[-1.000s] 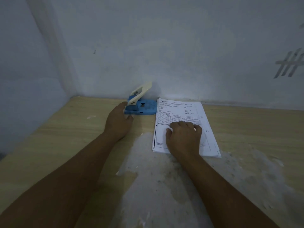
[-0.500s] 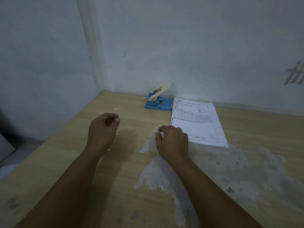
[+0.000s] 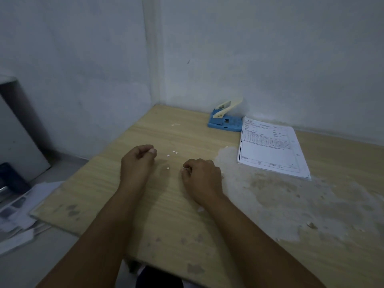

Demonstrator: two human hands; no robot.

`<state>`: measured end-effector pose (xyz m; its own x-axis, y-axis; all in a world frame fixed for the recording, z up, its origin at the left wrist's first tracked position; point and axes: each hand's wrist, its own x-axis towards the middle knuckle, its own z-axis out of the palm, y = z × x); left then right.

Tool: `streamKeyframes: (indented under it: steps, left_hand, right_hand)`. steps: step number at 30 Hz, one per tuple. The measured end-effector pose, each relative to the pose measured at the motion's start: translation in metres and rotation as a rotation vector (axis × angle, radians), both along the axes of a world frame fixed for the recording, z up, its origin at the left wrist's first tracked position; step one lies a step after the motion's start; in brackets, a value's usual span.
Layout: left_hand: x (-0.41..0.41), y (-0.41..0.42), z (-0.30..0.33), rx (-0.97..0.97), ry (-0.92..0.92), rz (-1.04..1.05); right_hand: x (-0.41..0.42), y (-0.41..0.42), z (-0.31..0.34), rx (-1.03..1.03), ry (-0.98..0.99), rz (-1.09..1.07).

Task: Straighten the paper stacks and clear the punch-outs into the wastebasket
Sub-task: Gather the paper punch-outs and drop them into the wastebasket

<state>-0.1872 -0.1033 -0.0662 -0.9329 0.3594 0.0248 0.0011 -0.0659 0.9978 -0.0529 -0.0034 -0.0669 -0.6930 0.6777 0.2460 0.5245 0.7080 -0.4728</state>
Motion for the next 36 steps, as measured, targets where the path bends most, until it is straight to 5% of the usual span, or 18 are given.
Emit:
streamKeyframes:
  steps: [5,18,22,31,36]
  left_hand:
    - [0.003,0.002,0.007,0.184,-0.157,-0.024]
    - [-0.005,0.0,0.005,0.263,-0.263,-0.01]
    - [-0.005,0.003,0.007,0.432,-0.473,-0.041]
    - [-0.005,0.007,0.008,0.713,-0.816,-0.179]
    - [-0.006,0.001,0.006,0.745,-0.86,-0.244]
  right_hand:
    - [-0.022,-0.012,0.0,-0.017,0.012,0.022]
    - [-0.049,-0.021,0.0,-0.019,-0.028,-0.023]
    - [-0.052,-0.022,-0.007,-0.009,-0.054,-0.016]
    - [-0.052,-0.031,0.01,-0.163,0.18,0.132]
    - [-0.061,-0.045,0.017,-0.166,0.232,0.267]
